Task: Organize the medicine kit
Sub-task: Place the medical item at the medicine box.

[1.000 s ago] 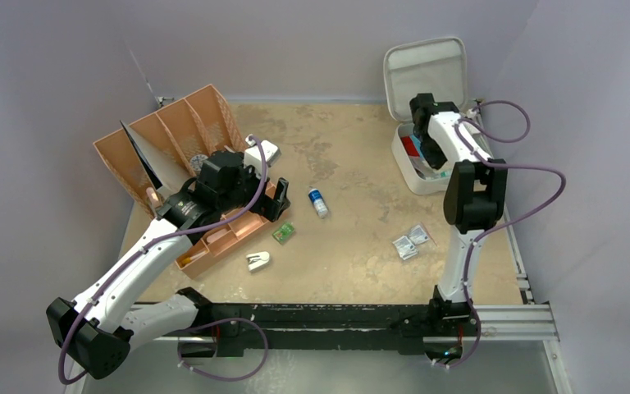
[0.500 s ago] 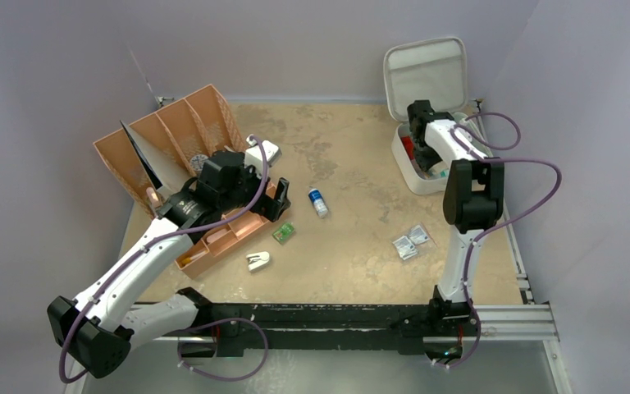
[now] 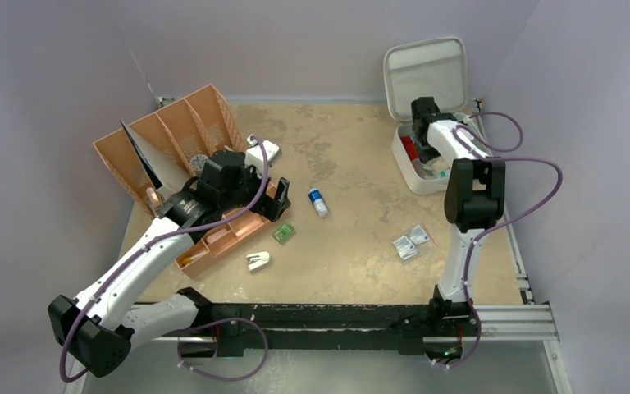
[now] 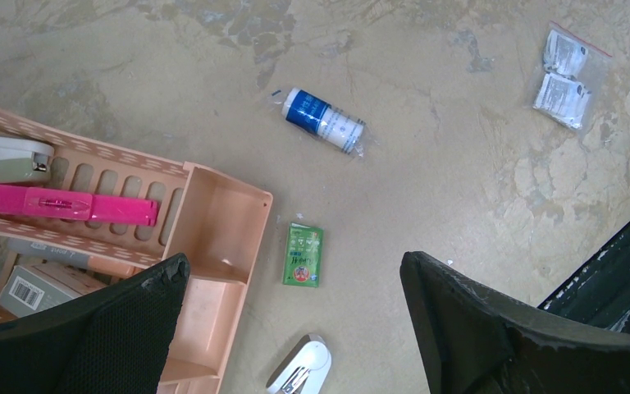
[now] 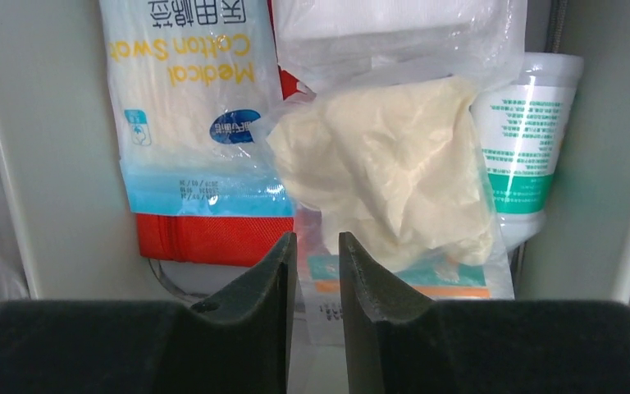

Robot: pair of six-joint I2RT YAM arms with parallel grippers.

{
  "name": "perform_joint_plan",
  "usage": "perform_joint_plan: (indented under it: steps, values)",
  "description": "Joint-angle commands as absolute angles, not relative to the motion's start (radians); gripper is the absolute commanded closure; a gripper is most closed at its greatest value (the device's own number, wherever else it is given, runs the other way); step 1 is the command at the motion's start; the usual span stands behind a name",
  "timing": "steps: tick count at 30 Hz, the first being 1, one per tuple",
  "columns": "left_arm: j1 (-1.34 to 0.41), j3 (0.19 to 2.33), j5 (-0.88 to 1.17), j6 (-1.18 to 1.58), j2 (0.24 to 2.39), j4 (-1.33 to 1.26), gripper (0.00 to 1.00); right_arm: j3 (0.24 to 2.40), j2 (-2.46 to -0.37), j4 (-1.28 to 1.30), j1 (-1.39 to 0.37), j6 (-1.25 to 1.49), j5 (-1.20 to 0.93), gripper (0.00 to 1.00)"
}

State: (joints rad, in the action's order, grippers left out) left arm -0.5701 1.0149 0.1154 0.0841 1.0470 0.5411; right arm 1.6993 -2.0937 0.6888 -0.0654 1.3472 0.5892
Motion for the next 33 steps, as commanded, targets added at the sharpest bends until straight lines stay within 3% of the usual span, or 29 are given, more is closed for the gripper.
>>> perform_joint_plan:
  steps: [1, 10, 18, 24, 28, 33]
  values:
    - [-0.573, 1.013, 0.109, 0.063, 1.045, 0.517, 0.01, 1.693, -2.109, 0.67, -0.045, 1.374, 0.643, 0.73]
    - [-0.573, 1.011, 0.126, 0.068, 1.053, 0.516, 0.01, 1.752, -2.118, 0.704, -0.025, 1.304, 0.673, 0.73]
    - [-0.574, 1.017, 0.106, 0.065, 1.047, 0.524, 0.01, 1.696, -1.976, 0.671, -0.019, 1.169, 0.609, 0.68]
    - [-0.573, 1.012, 0.063, 0.065, 1.033, 0.528, 0.01, 1.562, -1.804, 0.503, -0.02, 0.783, 0.389, 0.59]
    - [-0.574, 1.011, 0.069, 0.074, 1.044, 0.539, 0.01, 1.522, -1.692, 0.541, -0.02, 0.571, 0.238, 0.55]
    - [-0.572, 1.008, 0.066, 0.076, 1.057, 0.55, 0.01, 1.408, -1.545, 0.698, -0.026, 0.616, 0.186, 0.55]
